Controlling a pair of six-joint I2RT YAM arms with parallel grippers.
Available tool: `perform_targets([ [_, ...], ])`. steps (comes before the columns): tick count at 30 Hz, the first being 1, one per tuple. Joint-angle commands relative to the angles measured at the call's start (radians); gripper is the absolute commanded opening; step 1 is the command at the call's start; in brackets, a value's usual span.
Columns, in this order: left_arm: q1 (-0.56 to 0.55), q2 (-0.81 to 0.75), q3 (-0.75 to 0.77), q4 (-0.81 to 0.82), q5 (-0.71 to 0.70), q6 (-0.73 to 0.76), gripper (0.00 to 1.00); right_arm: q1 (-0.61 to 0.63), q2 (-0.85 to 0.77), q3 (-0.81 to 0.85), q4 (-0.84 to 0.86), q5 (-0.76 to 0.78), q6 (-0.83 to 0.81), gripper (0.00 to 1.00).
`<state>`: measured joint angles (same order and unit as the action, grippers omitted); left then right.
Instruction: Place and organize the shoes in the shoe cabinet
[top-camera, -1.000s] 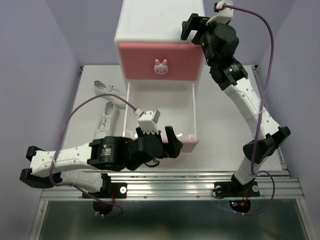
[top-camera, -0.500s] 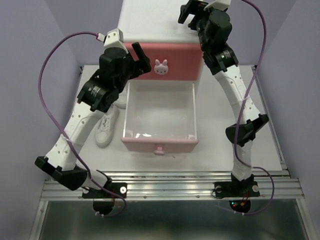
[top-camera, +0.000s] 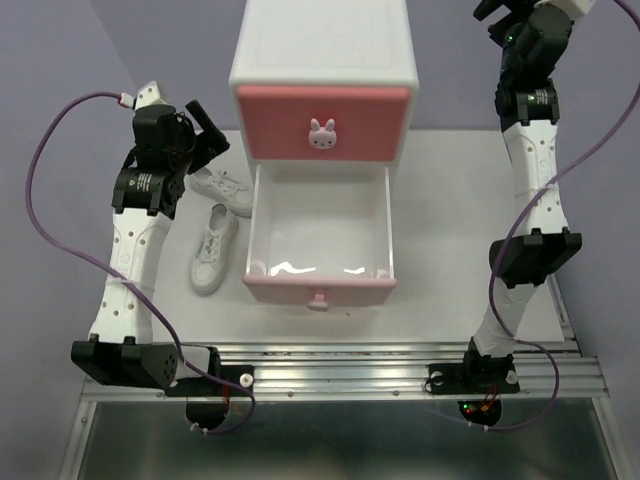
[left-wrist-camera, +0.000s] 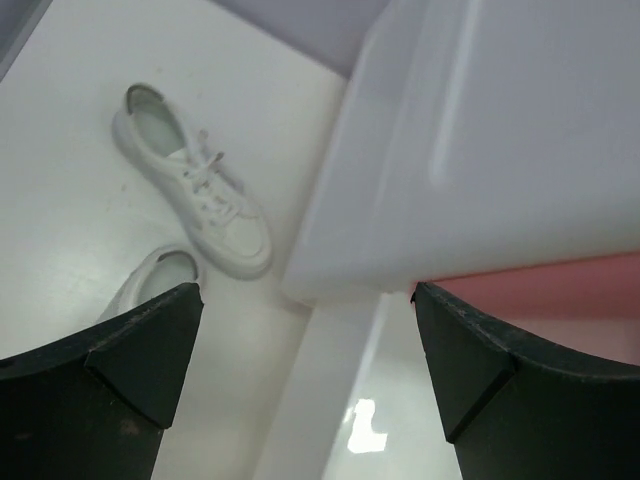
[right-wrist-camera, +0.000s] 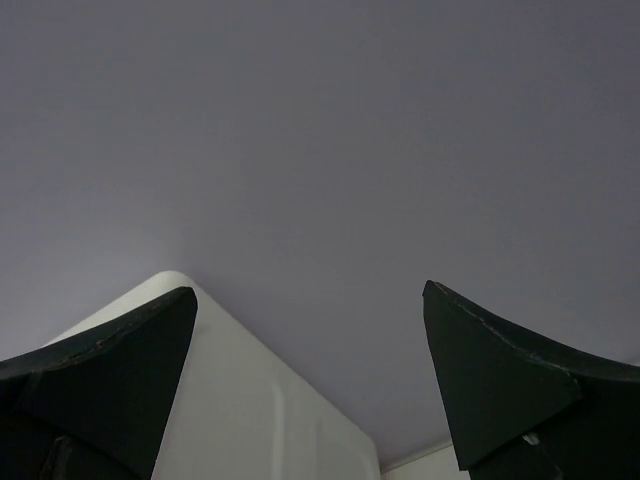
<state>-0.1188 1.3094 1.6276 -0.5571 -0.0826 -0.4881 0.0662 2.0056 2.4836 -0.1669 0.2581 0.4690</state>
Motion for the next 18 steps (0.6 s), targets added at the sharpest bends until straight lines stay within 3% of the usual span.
perform_targets([
  [1,0.111,0.039,-0.125,-0.105,0.067,0.033,0.99,-0.02,-0.132,-0.075,-0.038,-0.094,0.056,1.0],
  [5,0.229,0.05,-0.242,-0.054,0.174,0.039,0.99,-0.02,-0.211,-0.17,-0.157,-0.125,0.039,1.0],
  [11,0.245,0.094,-0.382,0.017,0.231,0.085,0.99,-0.02,-0.297,-0.314,-0.233,-0.108,0.069,1.0],
  [18,0.249,0.177,-0.429,0.025,0.119,0.042,0.99,-0.02,-0.309,-0.319,-0.319,-0.128,0.062,1.0],
])
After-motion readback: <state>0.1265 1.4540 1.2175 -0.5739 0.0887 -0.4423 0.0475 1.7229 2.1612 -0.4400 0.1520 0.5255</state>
